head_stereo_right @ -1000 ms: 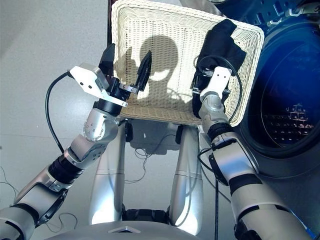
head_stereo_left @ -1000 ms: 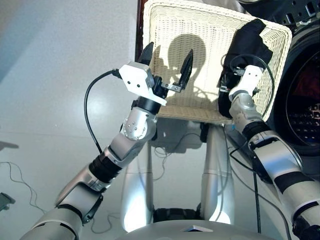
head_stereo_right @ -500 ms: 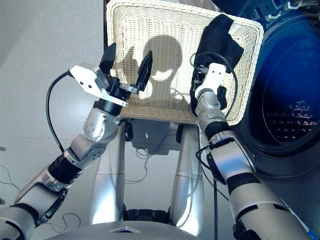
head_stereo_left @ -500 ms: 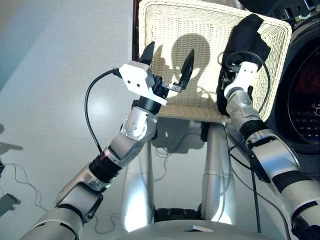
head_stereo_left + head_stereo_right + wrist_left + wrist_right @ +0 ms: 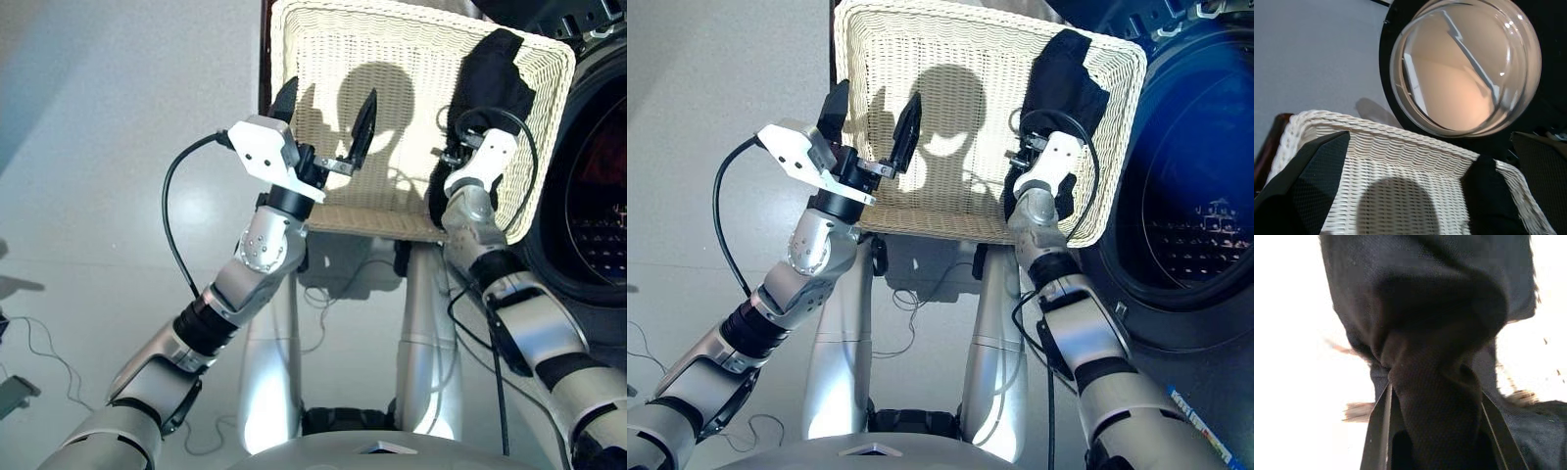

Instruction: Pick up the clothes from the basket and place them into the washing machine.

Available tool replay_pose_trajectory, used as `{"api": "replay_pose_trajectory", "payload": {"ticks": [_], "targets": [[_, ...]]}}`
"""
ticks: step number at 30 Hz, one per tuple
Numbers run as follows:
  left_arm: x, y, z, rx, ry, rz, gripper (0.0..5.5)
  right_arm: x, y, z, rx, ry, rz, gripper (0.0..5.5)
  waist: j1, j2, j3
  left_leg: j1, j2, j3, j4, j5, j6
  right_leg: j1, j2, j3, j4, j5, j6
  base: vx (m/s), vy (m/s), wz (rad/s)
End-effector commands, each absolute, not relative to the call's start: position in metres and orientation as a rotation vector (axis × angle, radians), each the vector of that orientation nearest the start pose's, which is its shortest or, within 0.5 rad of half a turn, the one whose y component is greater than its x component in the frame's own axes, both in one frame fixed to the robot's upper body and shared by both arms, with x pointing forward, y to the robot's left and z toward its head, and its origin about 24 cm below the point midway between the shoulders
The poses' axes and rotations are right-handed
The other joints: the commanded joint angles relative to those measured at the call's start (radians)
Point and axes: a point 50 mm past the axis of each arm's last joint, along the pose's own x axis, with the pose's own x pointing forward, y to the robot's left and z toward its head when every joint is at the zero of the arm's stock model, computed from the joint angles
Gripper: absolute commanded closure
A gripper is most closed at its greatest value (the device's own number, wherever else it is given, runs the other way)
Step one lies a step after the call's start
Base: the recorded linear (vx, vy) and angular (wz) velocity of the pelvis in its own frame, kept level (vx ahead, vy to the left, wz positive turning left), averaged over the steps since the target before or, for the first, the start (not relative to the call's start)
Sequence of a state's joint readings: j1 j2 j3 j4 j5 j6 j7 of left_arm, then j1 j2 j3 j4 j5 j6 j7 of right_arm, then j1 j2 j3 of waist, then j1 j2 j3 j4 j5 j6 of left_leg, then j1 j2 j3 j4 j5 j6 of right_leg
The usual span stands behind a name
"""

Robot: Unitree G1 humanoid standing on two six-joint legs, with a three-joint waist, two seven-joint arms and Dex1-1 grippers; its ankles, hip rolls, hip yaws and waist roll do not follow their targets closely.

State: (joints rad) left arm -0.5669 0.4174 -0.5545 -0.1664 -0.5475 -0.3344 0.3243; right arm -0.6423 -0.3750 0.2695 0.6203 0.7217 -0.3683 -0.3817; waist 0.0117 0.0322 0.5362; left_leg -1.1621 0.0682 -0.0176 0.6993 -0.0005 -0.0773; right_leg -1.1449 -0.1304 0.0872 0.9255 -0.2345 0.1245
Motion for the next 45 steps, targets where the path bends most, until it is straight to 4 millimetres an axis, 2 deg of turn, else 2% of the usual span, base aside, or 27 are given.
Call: {"api": "replay_pose_trajectory", "payload": {"ticks": [1,5,8,13,18,24,28,32,38,39,45], "targets": [[0.256,0.078,0.229,-0.247,-0.855,-0.444,0.00,0.339,-0.229,0.151,0.383,-0.522,-0.449,5.50,-0.044,0.000,-0.016,0.060,0.006,0.051,0.083,-0.140,0.005,-0.015,-0.004,-0.033,-0.090,0.092,-0.007,0.000,0.000,0.000],[0.254,0.086,0.232,-0.246,-0.878,-0.414,0.00,0.313,-0.265,0.158,0.450,-0.650,-0.709,5.50,-0.061,-0.017,-0.016,0.058,0.006,0.048,0.096,-0.154,0.007,-0.012,-0.003,-0.034,-0.084,0.082,-0.005,0.000,0.000,0.000],[0.252,0.088,0.234,-0.255,-0.891,-0.406,0.00,0.303,-0.297,0.162,0.438,-0.683,-0.936,5.50,-0.063,-0.021,-0.016,0.056,0.004,0.043,0.103,-0.160,0.006,-0.012,-0.005,-0.036,-0.081,0.079,-0.004,0.000,0.000,0.000],[0.249,0.086,0.237,-0.266,-0.908,-0.400,0.00,0.303,-0.317,0.174,0.382,-0.687,-1.094,5.50,-0.051,-0.020,-0.016,0.058,0.007,0.037,0.108,-0.162,0.004,-0.007,-0.002,-0.040,-0.081,0.082,-0.005,0.000,0.000,0.000],[0.249,0.083,0.239,-0.266,-0.911,-0.410,0.00,0.310,-0.341,0.184,0.346,-0.637,-1.184,5.50,-0.040,-0.013,-0.016,0.057,0.008,0.036,0.116,-0.164,0.000,-0.005,-0.004,-0.041,-0.073,0.082,-0.007,0.000,0.000,0.000],[0.248,0.077,0.242,-0.255,-0.916,-0.468,0.00,0.319,-0.369,0.185,0.260,-0.475,-1.200,5.50,-0.022,-0.001,-0.016,0.045,0.007,0.030,0.127,-0.160,-0.005,-0.013,-0.005,-0.047,-0.064,0.085,-0.006,0.000,0.000,0.000],[0.247,0.075,0.240,-0.241,-0.900,-0.507,0.00,0.316,-0.394,0.182,0.172,-0.333,-1.200,5.50,-0.009,0.007,-0.016,0.038,0.007,0.027,0.131,-0.156,-0.009,-0.016,-0.011,-0.053,-0.058,0.088,-0.005,0.000,0.000,0.000],[0.245,0.074,0.240,-0.218,-0.896,-0.540,0.00,0.307,-0.413,0.192,0.153,-0.303,-1.220,5.50,-0.003,0.012,-0.016,0.033,0.006,0.027,0.135,-0.152,-0.013,-0.018,-0.013,-0.055,-0.050,0.090,-0.004,0.000,0.000,0.000],[0.245,0.075,0.240,-0.205,-0.895,-0.545,0.00,0.304,-0.419,0.194,0.189,-0.308,-1.220,5.46,-0.005,0.009,-0.016,0.036,0.007,0.028,0.133,-0.149,-0.014,-0.013,-0.014,-0.059,-0.056,0.092,-0.005,0.000,0.000,0.000],[0.245,0.075,0.241,-0.206,-0.900,-0.542,0.00,0.303,-0.420,0.193,0.220,-0.314,-1.227,0.00,-0.006,0.008,-0.016,0.039,0.007,0.029,0.132,-0.151,-0.014,-0.012,-0.015,-0.059,-0.057,0.091,-0.005,0.000,0.000,0.000],[0.247,0.076,0.241,-0.218,-0.893,-0.539,0.00,0.307,-0.416,0.185,0.281,-0.306,-1.178,0.00,-0.009,0.003,-0.016,0.044,0.007,0.031,0.128,-0.152,-0.014,-0.009,-0.015,-0.060,-0.060,0.092,-0.005,0.000,0.000,0.000]]}}
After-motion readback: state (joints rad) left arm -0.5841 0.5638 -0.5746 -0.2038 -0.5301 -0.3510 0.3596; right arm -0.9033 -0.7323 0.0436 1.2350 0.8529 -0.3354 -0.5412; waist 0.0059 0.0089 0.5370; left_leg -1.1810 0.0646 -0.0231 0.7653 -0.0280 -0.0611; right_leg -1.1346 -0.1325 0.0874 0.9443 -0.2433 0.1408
